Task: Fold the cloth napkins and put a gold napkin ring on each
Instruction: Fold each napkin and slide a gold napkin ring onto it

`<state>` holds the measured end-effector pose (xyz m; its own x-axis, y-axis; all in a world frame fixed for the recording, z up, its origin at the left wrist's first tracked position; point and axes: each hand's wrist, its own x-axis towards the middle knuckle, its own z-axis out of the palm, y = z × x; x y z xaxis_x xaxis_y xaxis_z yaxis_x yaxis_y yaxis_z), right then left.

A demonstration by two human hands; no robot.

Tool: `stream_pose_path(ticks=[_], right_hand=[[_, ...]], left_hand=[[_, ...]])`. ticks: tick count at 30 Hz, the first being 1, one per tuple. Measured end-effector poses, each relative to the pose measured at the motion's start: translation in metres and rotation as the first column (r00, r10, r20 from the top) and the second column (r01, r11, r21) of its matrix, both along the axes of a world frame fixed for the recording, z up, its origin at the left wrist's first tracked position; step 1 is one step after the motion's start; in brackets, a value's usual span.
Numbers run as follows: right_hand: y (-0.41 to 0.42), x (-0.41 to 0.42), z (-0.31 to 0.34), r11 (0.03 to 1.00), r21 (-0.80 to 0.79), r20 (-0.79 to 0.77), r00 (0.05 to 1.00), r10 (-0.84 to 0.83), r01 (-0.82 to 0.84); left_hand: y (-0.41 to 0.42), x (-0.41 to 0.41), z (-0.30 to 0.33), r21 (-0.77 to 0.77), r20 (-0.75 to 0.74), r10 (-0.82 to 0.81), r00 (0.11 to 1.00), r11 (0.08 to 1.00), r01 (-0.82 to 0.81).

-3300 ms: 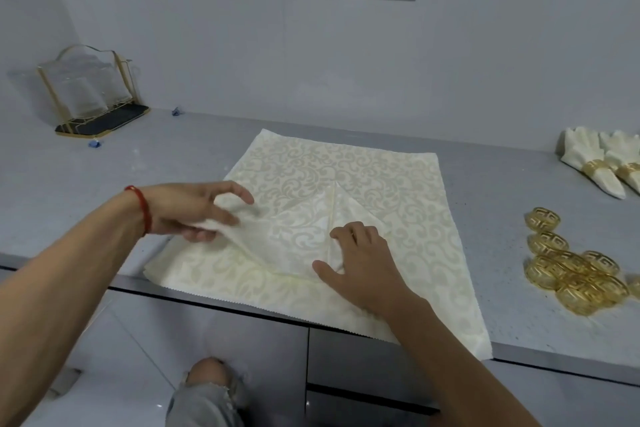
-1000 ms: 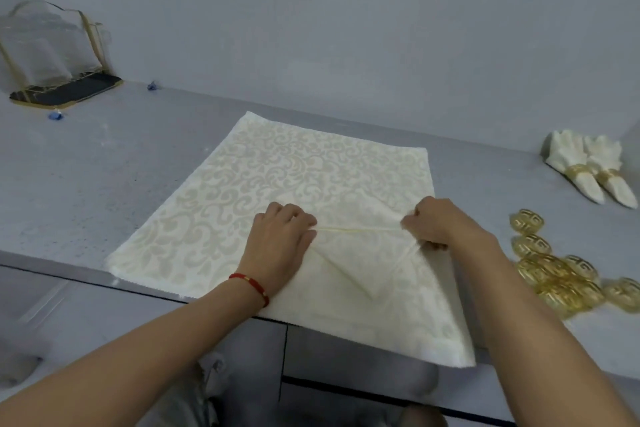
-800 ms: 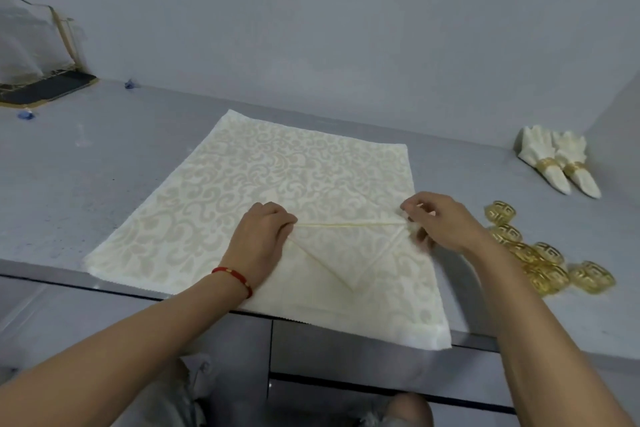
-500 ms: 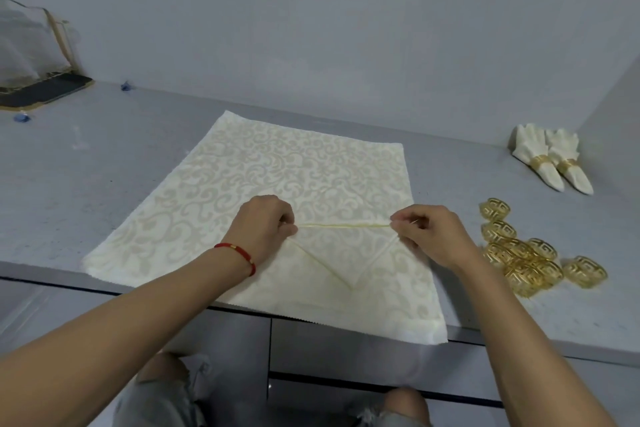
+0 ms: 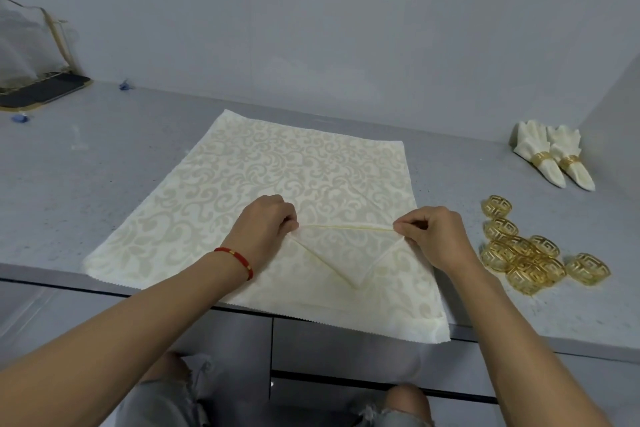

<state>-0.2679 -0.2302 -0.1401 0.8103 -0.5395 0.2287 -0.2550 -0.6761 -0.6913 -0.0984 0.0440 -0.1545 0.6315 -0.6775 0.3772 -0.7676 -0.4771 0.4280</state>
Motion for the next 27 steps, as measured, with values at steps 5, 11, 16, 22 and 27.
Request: stream_pose_path(ticks=[5,11,16,22,27], right_hand=[[0.002,-0.004,-0.011,0.957,-0.280,0.033,0.996,0.082,-0.070],[0.000,-0.012,-0.018,0.815,-0.568,0.027,0.987,0.158,-0.114],[-0.005,-0.021,-0.017,0.719,-0.664,-0.066,0.973,0.221,-0.208],[-0.007,-0.016,-0.019,0.831,-0.523,-0.036,0.978,0.204,-0.192],[-0.001,-0.009,-0.006,0.978,-0.202,-0.019,0.999,0.045,-0.048]], left_hand=[[-0.002,0.000,0.000,0.102,0.285,-0.087,0.955,0.993,0.060],[-0.012,0.004,-0.001,0.178,0.337,-0.343,0.877,0.938,0.298],[-0.016,0.005,-0.003,0.178,0.330,-0.367,0.870,0.929,0.325],[-0.018,0.004,-0.004,0.133,0.237,-0.317,0.918,0.947,0.293],[-0.018,0.003,-0.008,0.078,0.206,-0.233,0.950,0.972,0.221]])
